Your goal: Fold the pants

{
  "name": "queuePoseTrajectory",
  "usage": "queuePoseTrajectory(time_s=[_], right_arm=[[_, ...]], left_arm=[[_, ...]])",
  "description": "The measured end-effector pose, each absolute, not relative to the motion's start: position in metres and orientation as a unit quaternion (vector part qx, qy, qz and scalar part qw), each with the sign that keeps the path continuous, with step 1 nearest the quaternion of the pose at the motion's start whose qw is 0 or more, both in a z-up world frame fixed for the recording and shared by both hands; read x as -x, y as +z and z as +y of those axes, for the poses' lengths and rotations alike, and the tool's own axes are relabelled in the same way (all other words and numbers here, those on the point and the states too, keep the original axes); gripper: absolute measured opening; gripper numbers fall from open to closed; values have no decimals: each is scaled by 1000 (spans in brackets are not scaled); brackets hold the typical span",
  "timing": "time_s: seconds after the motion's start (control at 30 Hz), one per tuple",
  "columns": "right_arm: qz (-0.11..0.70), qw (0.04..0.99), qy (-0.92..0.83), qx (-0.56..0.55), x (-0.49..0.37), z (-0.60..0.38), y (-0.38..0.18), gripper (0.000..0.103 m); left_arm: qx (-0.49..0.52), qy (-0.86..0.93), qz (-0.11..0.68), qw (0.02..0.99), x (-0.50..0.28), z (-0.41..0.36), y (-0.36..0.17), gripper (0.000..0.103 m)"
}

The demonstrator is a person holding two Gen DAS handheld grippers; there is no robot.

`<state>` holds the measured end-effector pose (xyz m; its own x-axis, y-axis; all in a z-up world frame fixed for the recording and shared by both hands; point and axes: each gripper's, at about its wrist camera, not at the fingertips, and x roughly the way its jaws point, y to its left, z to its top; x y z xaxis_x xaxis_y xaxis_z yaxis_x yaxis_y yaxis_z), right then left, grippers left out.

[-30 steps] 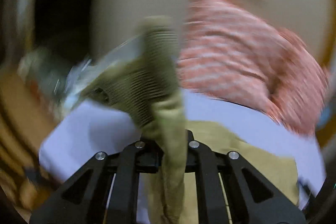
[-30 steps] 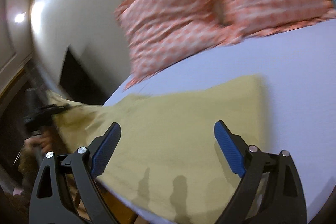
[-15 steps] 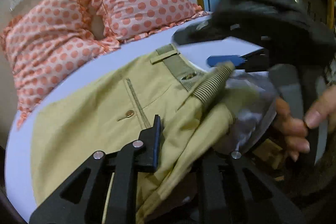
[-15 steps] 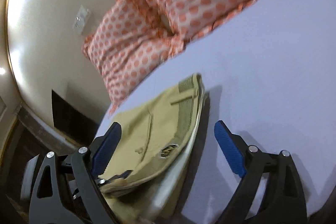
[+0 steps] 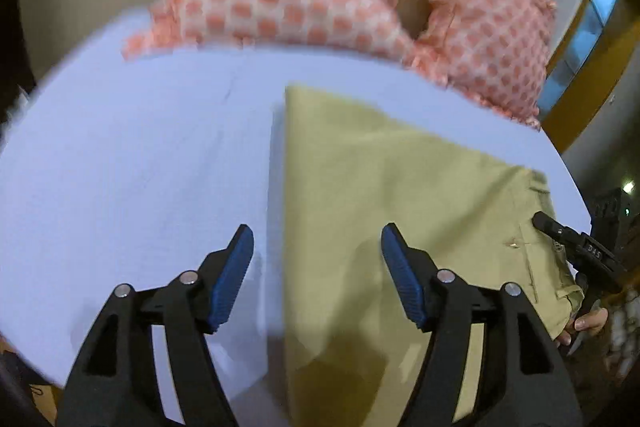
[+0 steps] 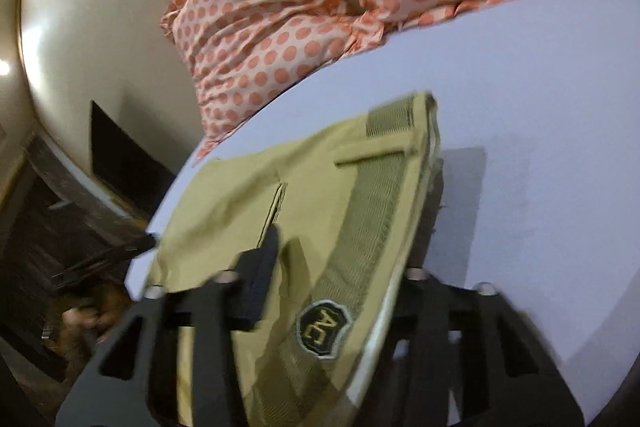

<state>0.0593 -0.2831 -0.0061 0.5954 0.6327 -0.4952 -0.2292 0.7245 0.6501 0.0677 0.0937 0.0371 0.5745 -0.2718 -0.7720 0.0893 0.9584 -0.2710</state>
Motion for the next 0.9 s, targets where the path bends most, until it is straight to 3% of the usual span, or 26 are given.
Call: queuePoseTrajectory(time_s=[0.1,0.2,0.23,0.3,0.33,0.37,0.67,0.77,0.87,0.9], right_arm=[[381,828,286,-297,-65,-289,-9,31],[397,796,314,-331,-74,-295,-15,18],[404,772,335,-359,-79,-297,-21,16],[411,719,371,-420,-87,-298,-31,15],[411,715,375,-424,-89,-297,-29,14],[411,715,377,-422,-93,-295,-23,14],[372,811,304,-333,-184,-289,50,12],[405,848,205,-274,-215,-289,39,23],[422,878,87,-209,-210,-304,36,25],[402,890,76,-202,-200,-310,40,37]], left_arm=[[103,-134,469,867,-85,89,27,75],[111,-181,485,849,-100,71,23,78],[105,-182,485,849,-104,65,22,74],[93,-171,491,849,-108,61,24,45],[89,-169,493,849,-114,60,26,23],[86,-171,492,849,-117,60,31,8],[66,-112,416,900,-194,37,77,9],[52,-57,437,896,-226,33,61,15],[48,-10,437,898,-219,52,58,22],[46,1,425,904,-210,59,62,25]])
